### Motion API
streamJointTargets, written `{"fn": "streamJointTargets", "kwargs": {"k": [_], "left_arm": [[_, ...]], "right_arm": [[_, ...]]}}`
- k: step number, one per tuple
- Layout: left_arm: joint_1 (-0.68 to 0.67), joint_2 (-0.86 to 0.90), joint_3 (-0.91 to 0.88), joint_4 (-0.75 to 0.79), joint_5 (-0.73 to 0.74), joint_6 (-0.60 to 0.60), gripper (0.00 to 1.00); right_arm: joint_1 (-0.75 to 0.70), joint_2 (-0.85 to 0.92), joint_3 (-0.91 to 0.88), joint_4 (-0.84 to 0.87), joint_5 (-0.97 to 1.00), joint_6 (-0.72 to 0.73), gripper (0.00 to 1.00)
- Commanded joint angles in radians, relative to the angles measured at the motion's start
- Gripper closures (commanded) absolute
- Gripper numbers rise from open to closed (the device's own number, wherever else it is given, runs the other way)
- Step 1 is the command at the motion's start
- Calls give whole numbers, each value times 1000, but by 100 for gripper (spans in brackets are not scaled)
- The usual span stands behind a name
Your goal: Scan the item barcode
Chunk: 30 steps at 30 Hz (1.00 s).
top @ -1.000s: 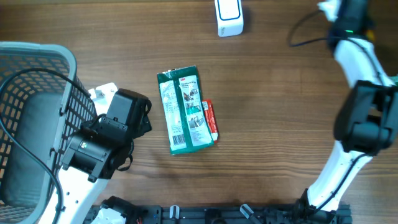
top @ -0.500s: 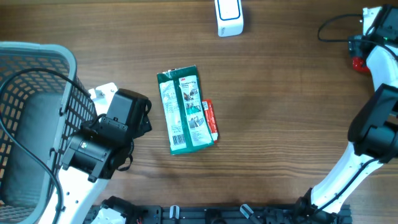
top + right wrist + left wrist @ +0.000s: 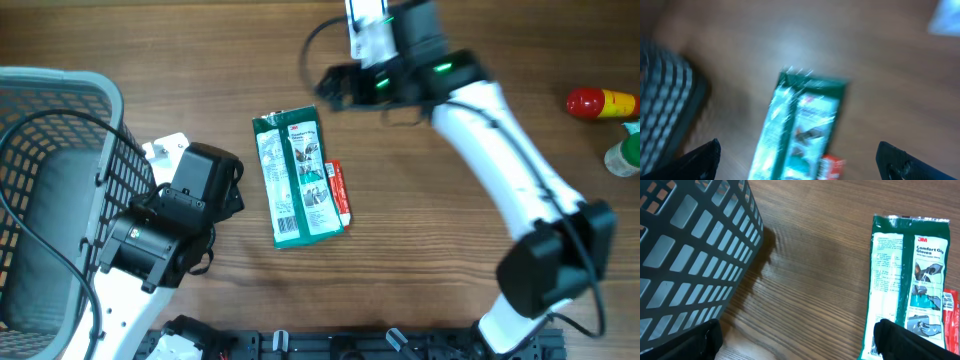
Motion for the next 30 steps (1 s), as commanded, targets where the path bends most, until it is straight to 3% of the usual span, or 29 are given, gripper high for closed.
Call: {"fn": "streamJointTargets", "kwargs": {"k": [1, 8, 17, 19, 21, 22, 23, 24, 30], "left_arm": [[4, -2, -2, 0, -13, -18, 0], [4, -2, -2, 0, -12, -18, 0], [4, -2, -2, 0, -13, -18, 0], [4, -2, -2, 0, -13, -18, 0], [4, -2, -2, 0, -13, -18, 0], [4, -2, -2, 0, -13, -17, 0], [4, -2, -2, 0, -12, -18, 0], [4, -2, -2, 0, -13, -17, 0], [4, -2, -2, 0, -13, -18, 0]], "right_arm": [[107, 139, -43, 28, -4, 39, 0], [164, 307, -43, 50, 169, 100, 0], [148, 378, -48, 162, 88, 117, 3], [146, 416, -48, 180, 4, 143, 24], [149, 431, -48, 166, -34, 151, 52], [151, 431, -48, 150, -18, 172, 57], [153, 432, -48, 130, 12, 214, 80], [153, 432, -48, 124, 25, 234, 96], [144, 391, -2, 65, 11, 214, 96]]}}
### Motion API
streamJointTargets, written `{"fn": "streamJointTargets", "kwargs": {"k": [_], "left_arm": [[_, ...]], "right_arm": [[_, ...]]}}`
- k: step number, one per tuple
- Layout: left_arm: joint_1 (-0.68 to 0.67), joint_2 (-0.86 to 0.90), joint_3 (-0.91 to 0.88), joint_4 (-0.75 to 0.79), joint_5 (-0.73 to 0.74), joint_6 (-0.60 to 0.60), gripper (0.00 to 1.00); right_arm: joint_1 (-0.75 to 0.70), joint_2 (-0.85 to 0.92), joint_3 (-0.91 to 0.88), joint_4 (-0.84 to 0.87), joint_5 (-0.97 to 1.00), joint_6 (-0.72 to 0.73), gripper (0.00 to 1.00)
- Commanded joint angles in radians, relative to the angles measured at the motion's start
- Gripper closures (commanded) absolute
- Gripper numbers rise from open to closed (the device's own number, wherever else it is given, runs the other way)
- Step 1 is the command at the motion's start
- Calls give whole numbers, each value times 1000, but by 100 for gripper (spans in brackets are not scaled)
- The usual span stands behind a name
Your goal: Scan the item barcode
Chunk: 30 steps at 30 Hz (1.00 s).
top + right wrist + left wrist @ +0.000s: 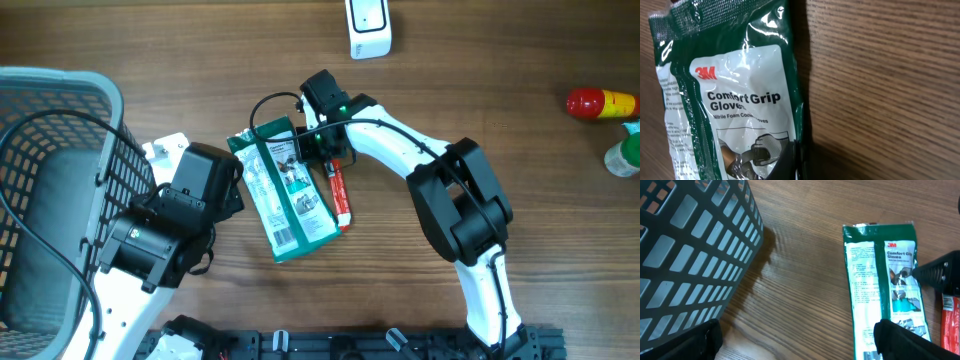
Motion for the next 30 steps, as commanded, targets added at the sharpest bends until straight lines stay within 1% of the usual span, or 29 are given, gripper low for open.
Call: {"fn": "streamJointTargets", "kwargs": {"k": [1, 3, 5, 8, 12, 15, 20, 25, 30], "left_arm": [[4, -2, -2, 0, -13, -18, 0], [4, -2, -2, 0, -13, -17, 0], [4, -2, -2, 0, -13, -18, 0], [4, -2, -2, 0, -13, -17, 0], [4, -2, -2, 0, -13, -17, 0], [4, -2, -2, 0, -13, -17, 0], [4, -2, -2, 0, -13, -18, 0], [4, -2, -2, 0, -13, -17, 0], [4, -2, -2, 0, -13, -18, 0]], "right_arm": [[-8, -32, 47, -88, -20, 3, 96], [-15, -128, 59, -142, -31, -1, 95], [-17, -271, 60, -184, -31, -6, 96], [-17, -491, 60, -231, -34, 91, 96], [-16, -720, 60, -246, -34, 172, 96], [-16, -842, 60, -287, -26, 171, 95], [-16, -920, 60, -357, -10, 169, 96], [-16, -916, 59, -397, -11, 169, 96], [-16, -916, 59, -398, -10, 168, 96]]}}
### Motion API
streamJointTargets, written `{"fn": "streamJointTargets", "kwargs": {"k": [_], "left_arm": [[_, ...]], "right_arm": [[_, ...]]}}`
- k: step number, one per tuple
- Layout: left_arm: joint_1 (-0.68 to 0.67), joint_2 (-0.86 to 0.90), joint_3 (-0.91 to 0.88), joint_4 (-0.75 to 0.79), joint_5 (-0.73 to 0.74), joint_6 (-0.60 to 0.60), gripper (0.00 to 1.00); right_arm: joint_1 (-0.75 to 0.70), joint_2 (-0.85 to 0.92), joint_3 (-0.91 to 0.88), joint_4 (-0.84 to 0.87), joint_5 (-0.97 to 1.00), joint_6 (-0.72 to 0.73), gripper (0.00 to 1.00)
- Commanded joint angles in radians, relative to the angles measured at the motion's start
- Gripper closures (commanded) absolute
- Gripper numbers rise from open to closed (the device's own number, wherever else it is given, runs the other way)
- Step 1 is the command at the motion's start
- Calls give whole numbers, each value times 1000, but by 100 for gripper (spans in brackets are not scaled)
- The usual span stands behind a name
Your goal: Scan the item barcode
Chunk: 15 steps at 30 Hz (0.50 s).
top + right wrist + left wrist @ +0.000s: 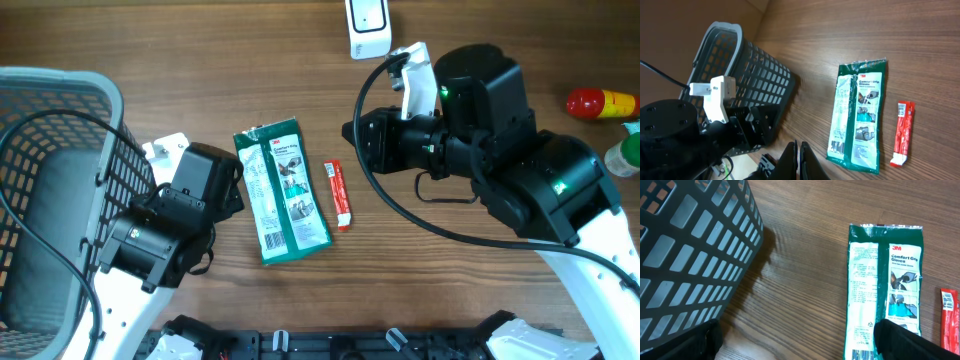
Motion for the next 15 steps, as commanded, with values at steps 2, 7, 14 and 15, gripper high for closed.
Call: {"fn": "streamJointTargets", "kwargs": {"k": [2, 7, 14, 15], "left_arm": [[4, -2, -2, 0, -13, -18, 0], [4, -2, -2, 0, -13, -18, 0], [4, -2, -2, 0, -13, -17, 0], [4, -2, -2, 0, -12, -18, 0]], "right_arm": [[-1, -1, -3, -2, 13, 10, 96], [-1, 6, -4, -29, 38, -55, 96], [0, 92, -141, 64, 55, -98, 58], [3, 118, -177, 105, 55, -103, 39]]}}
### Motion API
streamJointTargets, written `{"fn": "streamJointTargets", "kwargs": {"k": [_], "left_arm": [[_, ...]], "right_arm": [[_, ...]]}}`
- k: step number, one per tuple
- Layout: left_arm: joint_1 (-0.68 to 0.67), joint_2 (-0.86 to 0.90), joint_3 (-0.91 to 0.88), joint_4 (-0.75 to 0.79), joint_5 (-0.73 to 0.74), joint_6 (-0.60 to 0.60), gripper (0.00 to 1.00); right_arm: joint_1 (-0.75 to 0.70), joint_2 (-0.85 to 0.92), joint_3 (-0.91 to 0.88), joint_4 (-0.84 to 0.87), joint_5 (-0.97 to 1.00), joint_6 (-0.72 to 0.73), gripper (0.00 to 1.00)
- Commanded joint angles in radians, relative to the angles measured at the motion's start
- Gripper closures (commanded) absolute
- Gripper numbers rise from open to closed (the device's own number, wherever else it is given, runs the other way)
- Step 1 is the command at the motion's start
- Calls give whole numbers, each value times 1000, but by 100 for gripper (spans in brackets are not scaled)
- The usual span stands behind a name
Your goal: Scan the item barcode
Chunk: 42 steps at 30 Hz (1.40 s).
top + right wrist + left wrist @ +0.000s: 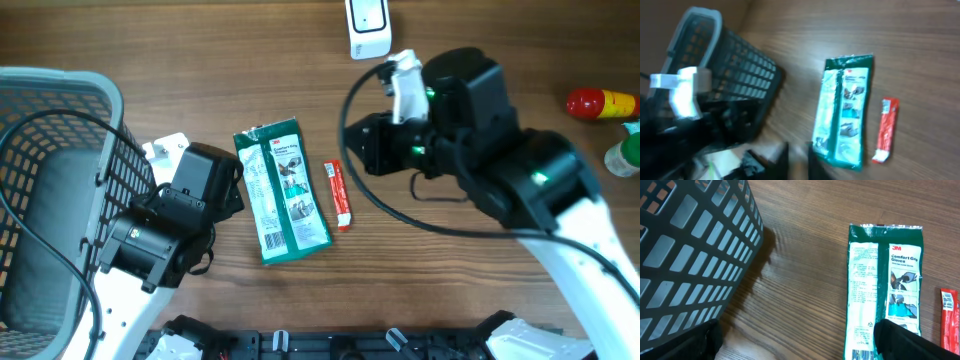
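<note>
The green glove package (282, 190) lies flat on the wooden table, label up, and also shows in the wrist views (884, 290) (842, 117). A small red packet (340, 194) lies just right of it, with a gap between them. The white scanner (367, 28) stands at the far edge. My right gripper (798, 162) hangs high over the table, to the right of both items; its fingers are blurred, a little apart and hold nothing. My left gripper (800, 342) rests wide open between the basket and the package.
A grey mesh basket (100, 85) fills the left side, close to my left arm. A red and yellow bottle (602, 103) and a green and white bottle (625, 155) stand at the right edge.
My right gripper's fingers were together and now stand slightly apart. The right arm has shifted a little left and its view is blurred. Package, red packet and left arm have not moved.
At first the package lay against the red packet with my right gripper high near the scanner. Then the shut right gripper was down at the package's right edge and the package was turned and farther left. Then the arm was high again, package apart from the packet.
</note>
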Motion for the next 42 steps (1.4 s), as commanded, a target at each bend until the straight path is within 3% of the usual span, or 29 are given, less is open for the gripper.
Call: {"fn": "streamJointTargets", "kwargs": {"k": [1, 7, 12, 18, 19, 20, 21, 22, 23, 29, 32, 38, 42], "left_arm": [[4, -2, -2, 4, -13, -18, 0], [4, -2, -2, 27, -9, -18, 0], [4, -2, -2, 27, -8, -18, 0], [4, -2, -2, 27, 7, -18, 0], [4, -2, -2, 27, 26, -18, 0], [4, -2, -2, 27, 37, -18, 0], [4, -2, -2, 27, 44, -18, 0], [4, -2, -2, 27, 48, -18, 0], [4, -2, -2, 27, 47, -18, 0], [4, -2, -2, 27, 51, -18, 0], [4, -2, -2, 27, 69, -18, 0], [5, -2, -2, 90, 214, -18, 0], [5, -2, -2, 201, 385, -18, 0]], "right_arm": [[6, 119, -137, 113, 21, -38, 31], [70, 422, -201, 238, -29, -41, 20], [78, 644, -202, 257, -179, -6, 26], [118, 735, -202, 270, -169, 105, 28], [133, 748, -202, 269, -153, 145, 40], [145, 761, -202, 269, -150, 170, 64], [160, 777, -202, 271, -150, 187, 76], [173, 790, -202, 271, -150, 193, 96], [179, 798, -202, 275, -150, 191, 96], [141, 779, -202, 284, -116, 195, 96], [69, 700, -202, 204, -47, 190, 96], [-32, 441, -202, 76, -200, -81, 96], [-48, 305, -202, -3, -214, -169, 96]]}}
